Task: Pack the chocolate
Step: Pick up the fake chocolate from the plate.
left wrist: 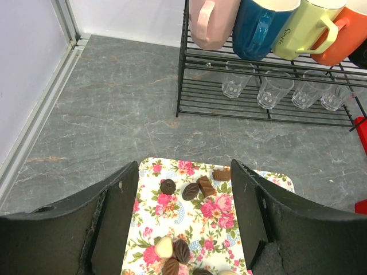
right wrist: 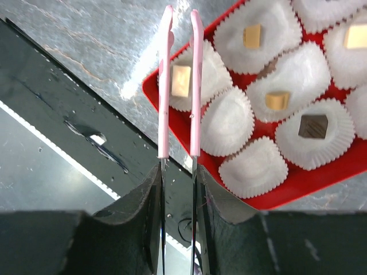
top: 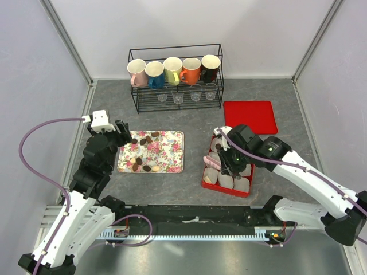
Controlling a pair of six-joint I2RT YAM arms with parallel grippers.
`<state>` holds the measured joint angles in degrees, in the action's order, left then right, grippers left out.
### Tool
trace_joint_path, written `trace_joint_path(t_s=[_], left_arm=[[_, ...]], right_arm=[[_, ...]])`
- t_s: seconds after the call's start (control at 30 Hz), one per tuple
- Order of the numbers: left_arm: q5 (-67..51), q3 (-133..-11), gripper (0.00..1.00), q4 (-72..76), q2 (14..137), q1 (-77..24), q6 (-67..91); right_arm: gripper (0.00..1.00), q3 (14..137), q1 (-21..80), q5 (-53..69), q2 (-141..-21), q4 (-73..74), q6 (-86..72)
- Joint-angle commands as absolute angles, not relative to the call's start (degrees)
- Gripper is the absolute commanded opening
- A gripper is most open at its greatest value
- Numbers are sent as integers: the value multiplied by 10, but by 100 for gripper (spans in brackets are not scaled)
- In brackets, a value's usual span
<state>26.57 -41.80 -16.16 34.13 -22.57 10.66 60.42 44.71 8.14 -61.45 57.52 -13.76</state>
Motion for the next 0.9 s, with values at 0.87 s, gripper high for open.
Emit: trace_joint_path(t_s=[0.87], left_arm=[[278, -417, 72, -144, 322, -221, 118]], right_arm=[[23, 847, 537, 34, -1016, 296, -43]])
